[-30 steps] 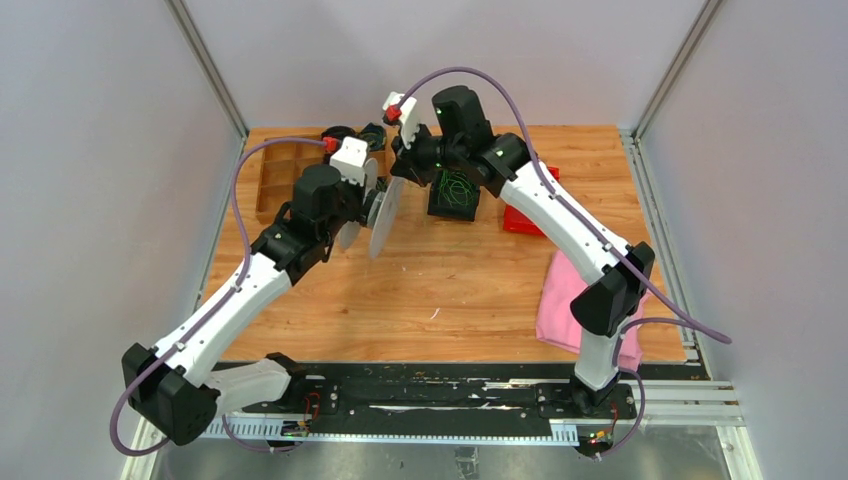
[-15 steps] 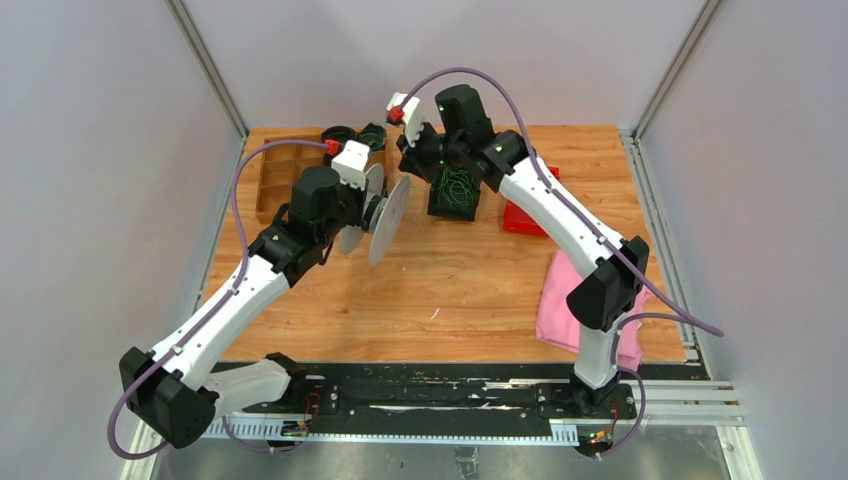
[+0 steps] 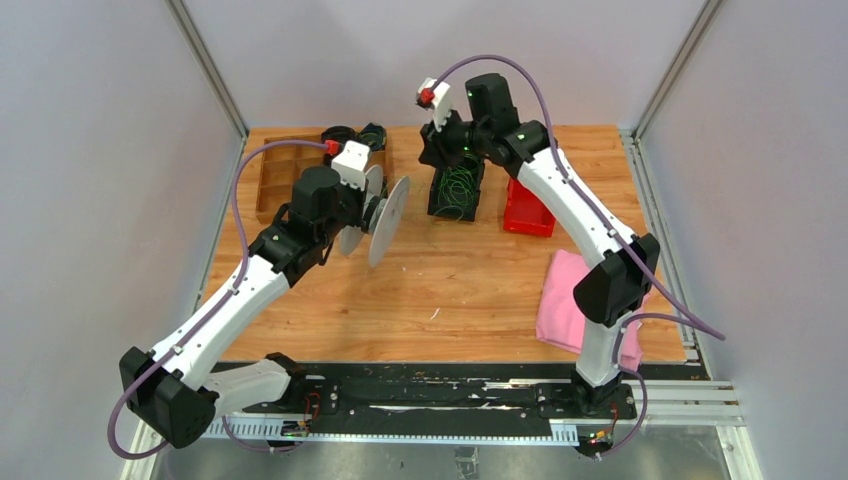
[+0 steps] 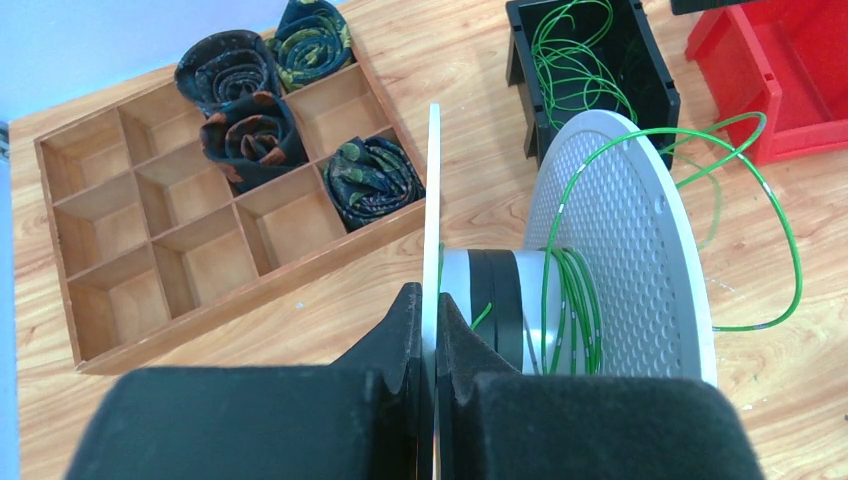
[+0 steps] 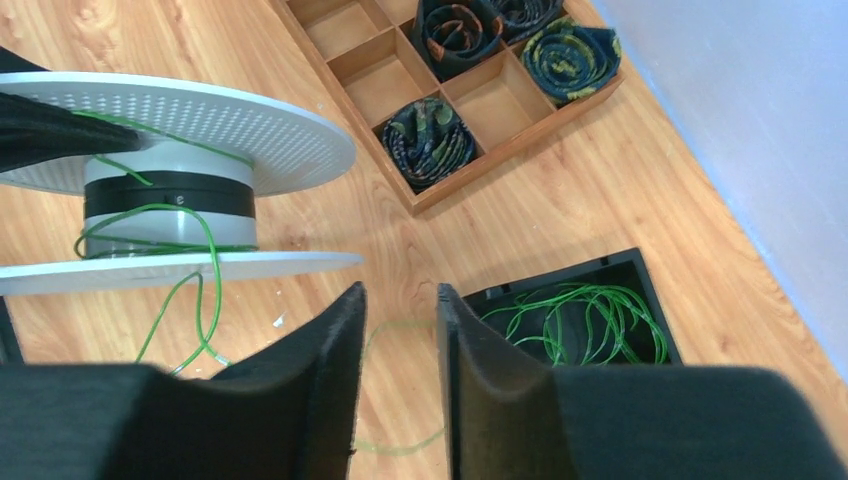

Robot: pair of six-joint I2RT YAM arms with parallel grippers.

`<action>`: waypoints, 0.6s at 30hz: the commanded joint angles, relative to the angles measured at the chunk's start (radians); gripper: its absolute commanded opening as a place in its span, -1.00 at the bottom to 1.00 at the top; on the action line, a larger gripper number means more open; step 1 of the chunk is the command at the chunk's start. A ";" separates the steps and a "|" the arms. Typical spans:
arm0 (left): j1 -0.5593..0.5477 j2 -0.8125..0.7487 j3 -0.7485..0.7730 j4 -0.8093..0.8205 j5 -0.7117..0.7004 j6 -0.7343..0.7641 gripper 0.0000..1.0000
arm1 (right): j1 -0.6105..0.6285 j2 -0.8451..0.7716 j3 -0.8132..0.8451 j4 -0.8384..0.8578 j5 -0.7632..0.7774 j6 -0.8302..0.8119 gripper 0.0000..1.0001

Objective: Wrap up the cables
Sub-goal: Wrap the cable around the cable reel.

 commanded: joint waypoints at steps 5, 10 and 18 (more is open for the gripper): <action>-0.005 0.007 0.065 0.062 -0.006 -0.018 -0.99 | -0.064 -0.118 -0.122 -0.004 -0.193 -0.039 0.04; -0.005 0.013 0.075 0.059 0.007 -0.024 -0.99 | -0.065 -0.141 -0.212 -0.001 -0.250 -0.104 0.07; -0.004 0.013 0.087 0.048 0.026 -0.039 -0.99 | -0.065 -0.062 -0.253 0.074 -0.340 0.009 0.06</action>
